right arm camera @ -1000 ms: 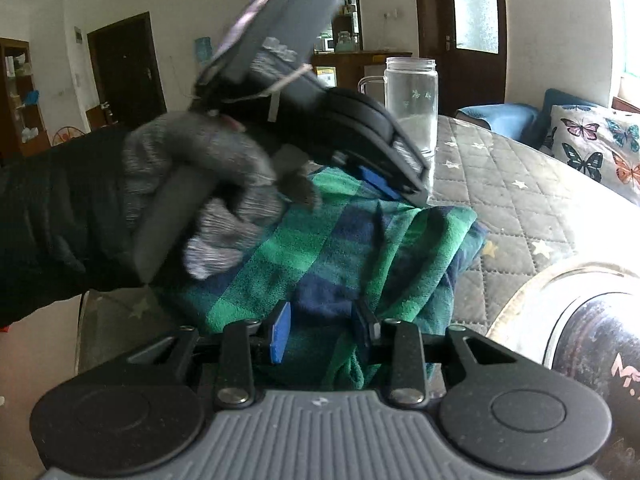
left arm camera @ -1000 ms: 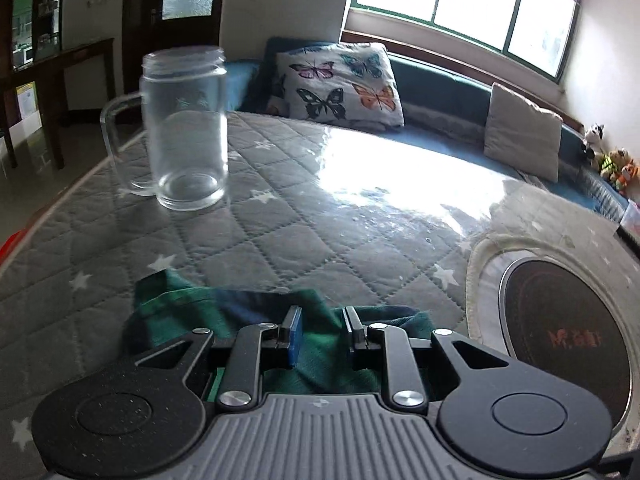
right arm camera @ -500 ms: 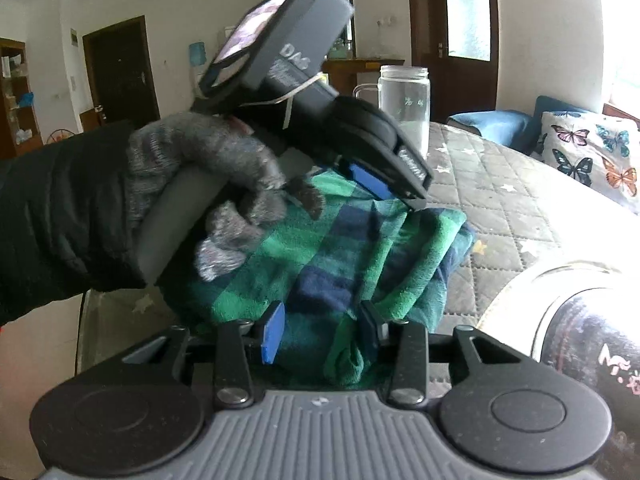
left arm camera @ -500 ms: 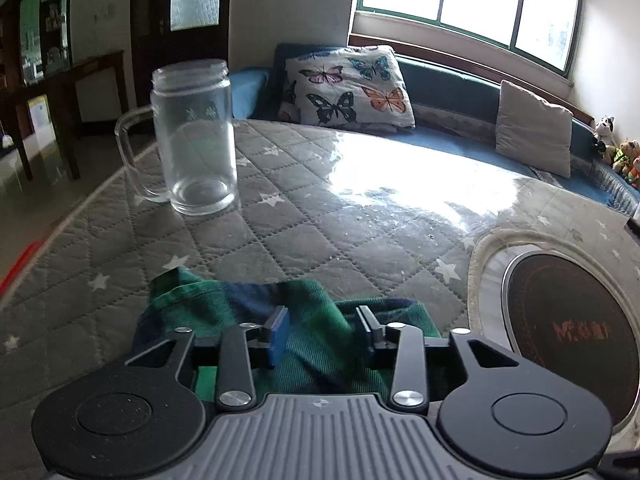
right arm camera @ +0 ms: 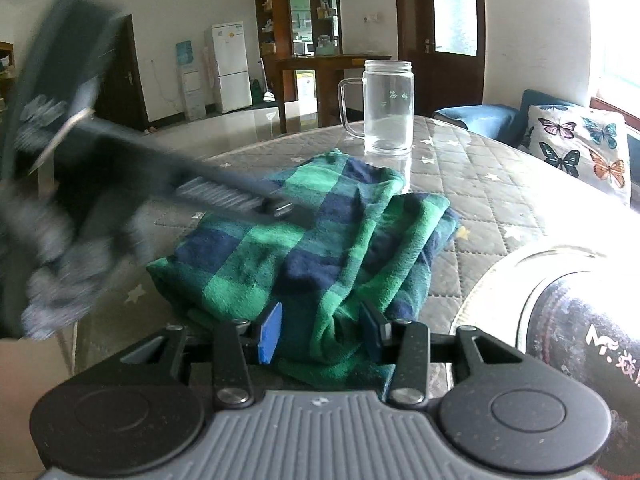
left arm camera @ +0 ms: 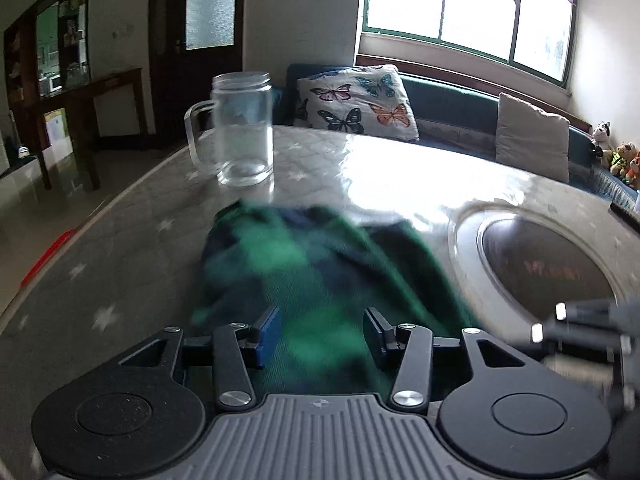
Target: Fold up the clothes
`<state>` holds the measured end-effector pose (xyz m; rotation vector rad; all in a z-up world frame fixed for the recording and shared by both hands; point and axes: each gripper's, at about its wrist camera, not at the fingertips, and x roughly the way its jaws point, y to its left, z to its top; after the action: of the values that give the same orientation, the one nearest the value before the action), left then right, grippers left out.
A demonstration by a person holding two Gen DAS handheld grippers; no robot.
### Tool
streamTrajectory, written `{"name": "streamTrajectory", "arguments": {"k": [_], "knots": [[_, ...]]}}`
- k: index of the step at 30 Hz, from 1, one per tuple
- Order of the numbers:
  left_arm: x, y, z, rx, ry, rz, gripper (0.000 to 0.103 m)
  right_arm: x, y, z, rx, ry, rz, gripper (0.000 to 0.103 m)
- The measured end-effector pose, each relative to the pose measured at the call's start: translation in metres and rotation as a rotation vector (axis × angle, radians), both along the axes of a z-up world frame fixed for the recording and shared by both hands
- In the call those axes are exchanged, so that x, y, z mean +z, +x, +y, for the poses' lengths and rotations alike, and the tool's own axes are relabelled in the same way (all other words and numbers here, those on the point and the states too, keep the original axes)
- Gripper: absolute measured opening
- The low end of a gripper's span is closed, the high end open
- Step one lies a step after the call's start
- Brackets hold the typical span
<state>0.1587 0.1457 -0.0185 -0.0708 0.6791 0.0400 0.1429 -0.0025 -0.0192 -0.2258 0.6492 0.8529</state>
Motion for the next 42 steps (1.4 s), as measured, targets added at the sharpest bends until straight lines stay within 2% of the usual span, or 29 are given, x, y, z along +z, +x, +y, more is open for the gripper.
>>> {"name": "streamTrajectory", "arguments": {"k": [6, 9, 14, 19, 24, 26, 28, 30, 33, 34, 36, 37, 38, 42], "knots": [[-0.01, -0.052, -0.002, 0.057, 0.049, -0.028, 0.054, -0.001, 0.0, 0.002, -0.007, -0.005, -0.007, 0.044], [-0.013, -0.063, 0.006, 0.099, 0.001, -0.007, 0.054, -0.002, -0.002, 0.001, -0.017, -0.003, -0.008, 0.044], [-0.015, -0.075, 0.007, 0.118, -0.018, -0.017, 0.054, 0.006, -0.01, -0.006, -0.071, 0.055, -0.039, 0.044], [-0.02, -0.076, 0.005, 0.116, -0.022, -0.012, 0.054, 0.017, -0.02, -0.004, -0.003, 0.106, -0.064, 0.04], [-0.022, -0.077, 0.006, 0.126, -0.027, 0.002, 0.054, 0.0, -0.01, 0.001, -0.02, 0.039, 0.016, 0.037], [-0.02, -0.079, 0.005, 0.124, -0.025, 0.001, 0.056, -0.005, -0.004, -0.006, -0.051, 0.047, 0.053, 0.037], [-0.018, -0.082, 0.003, 0.124, -0.018, 0.001, 0.06, -0.002, -0.004, -0.014, -0.063, 0.067, 0.075, 0.037], [-0.016, -0.084, 0.0, 0.124, -0.015, 0.001, 0.069, 0.002, -0.009, -0.018, -0.063, 0.067, 0.064, 0.037], [-0.014, -0.087, -0.007, 0.124, -0.008, -0.003, 0.077, 0.005, -0.017, -0.023, -0.069, 0.049, 0.048, 0.044], [-0.013, -0.089, -0.009, 0.125, -0.006, -0.003, 0.08, 0.005, -0.02, -0.024, -0.075, 0.043, 0.048, 0.049], [-0.011, -0.092, -0.015, 0.124, 0.006, -0.01, 0.087, 0.005, -0.024, -0.026, -0.086, 0.034, 0.049, 0.051], [-0.01, -0.093, -0.017, 0.124, 0.011, -0.012, 0.088, 0.005, -0.025, -0.027, -0.092, 0.03, 0.05, 0.056], [-0.01, -0.095, -0.019, 0.124, 0.015, -0.014, 0.09, 0.005, -0.027, -0.028, -0.097, 0.027, 0.05, 0.065], [-0.006, -0.101, -0.027, 0.128, 0.034, -0.025, 0.099, 0.004, -0.032, -0.031, -0.116, 0.014, 0.056, 0.073]]}}
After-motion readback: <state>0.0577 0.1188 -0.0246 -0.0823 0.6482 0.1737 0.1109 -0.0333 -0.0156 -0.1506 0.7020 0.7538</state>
